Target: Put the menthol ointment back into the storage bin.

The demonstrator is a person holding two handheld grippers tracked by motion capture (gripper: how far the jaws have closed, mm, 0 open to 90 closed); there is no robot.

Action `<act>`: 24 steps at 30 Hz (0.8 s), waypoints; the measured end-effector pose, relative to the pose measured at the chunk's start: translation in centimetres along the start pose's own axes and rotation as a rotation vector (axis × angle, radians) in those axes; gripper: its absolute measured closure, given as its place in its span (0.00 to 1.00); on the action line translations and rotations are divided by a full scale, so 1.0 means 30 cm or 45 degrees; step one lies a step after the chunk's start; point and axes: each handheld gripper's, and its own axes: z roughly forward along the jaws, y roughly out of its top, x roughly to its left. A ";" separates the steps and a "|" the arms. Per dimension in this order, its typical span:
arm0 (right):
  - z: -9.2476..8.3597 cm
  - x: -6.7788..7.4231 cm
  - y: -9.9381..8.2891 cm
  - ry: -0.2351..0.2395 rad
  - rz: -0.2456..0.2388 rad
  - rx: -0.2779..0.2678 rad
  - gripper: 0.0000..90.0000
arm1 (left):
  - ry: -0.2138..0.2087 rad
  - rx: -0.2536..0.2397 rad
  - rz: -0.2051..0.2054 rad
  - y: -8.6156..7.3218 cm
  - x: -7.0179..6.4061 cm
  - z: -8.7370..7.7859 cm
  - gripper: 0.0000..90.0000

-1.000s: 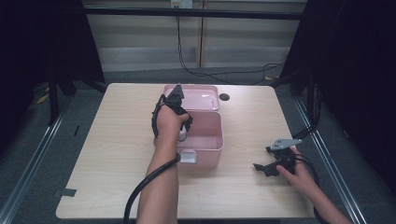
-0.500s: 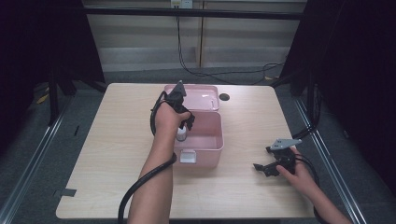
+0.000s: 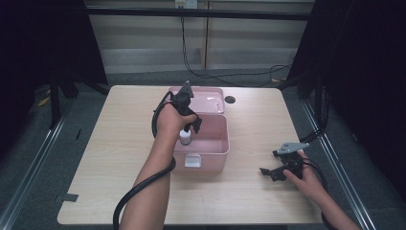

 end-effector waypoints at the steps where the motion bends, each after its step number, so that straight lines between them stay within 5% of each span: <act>1: 0.000 0.000 0.000 0.000 0.000 0.001 0.05 | -0.005 -0.001 0.005 -0.001 -0.003 -0.003 0.25; 24: 0.000 0.000 0.000 -0.001 0.001 -0.002 0.05 | -0.067 0.005 0.271 -0.029 -0.062 -0.079 0.25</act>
